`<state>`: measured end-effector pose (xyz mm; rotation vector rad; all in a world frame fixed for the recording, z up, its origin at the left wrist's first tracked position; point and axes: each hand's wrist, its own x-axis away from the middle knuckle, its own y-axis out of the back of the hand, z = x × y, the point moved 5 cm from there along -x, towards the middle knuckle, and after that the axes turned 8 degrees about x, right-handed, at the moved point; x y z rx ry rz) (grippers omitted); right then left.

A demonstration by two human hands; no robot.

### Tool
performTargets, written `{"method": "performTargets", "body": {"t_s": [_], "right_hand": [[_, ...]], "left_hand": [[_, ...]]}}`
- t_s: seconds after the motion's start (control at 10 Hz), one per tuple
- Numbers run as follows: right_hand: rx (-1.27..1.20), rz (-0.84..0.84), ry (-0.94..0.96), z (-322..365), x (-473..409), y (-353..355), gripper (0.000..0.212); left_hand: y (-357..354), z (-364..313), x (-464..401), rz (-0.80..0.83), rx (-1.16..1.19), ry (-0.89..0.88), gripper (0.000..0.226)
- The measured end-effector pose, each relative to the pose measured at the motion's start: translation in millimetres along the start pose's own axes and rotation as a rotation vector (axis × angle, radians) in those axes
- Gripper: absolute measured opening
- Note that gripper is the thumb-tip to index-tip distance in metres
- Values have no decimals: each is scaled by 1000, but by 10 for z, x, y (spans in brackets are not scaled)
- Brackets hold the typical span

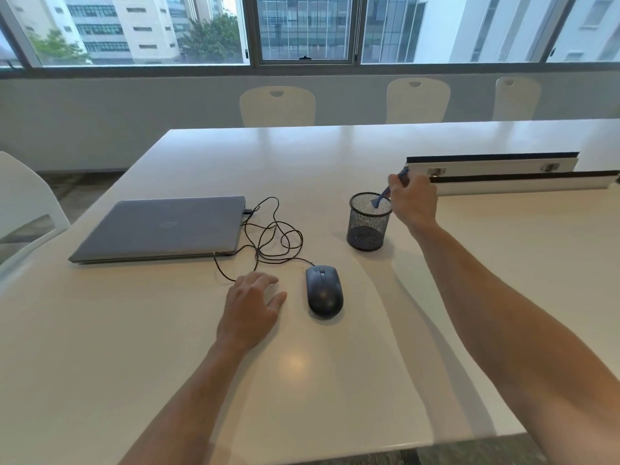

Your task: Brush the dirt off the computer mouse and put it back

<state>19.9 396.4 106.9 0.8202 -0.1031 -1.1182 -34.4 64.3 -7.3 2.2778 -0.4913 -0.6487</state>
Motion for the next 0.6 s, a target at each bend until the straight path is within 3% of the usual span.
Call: {"method": "performTargets", "body": {"t_s": [0.3, 0.6], "right_hand": [[153, 141, 80, 19, -41, -237, 25], [-68, -113, 112, -174, 349, 9, 13]], "left_hand": [[0, 25, -1, -15, -10, -10, 29], [-29, 39, -29, -21, -21, -26, 32]]}}
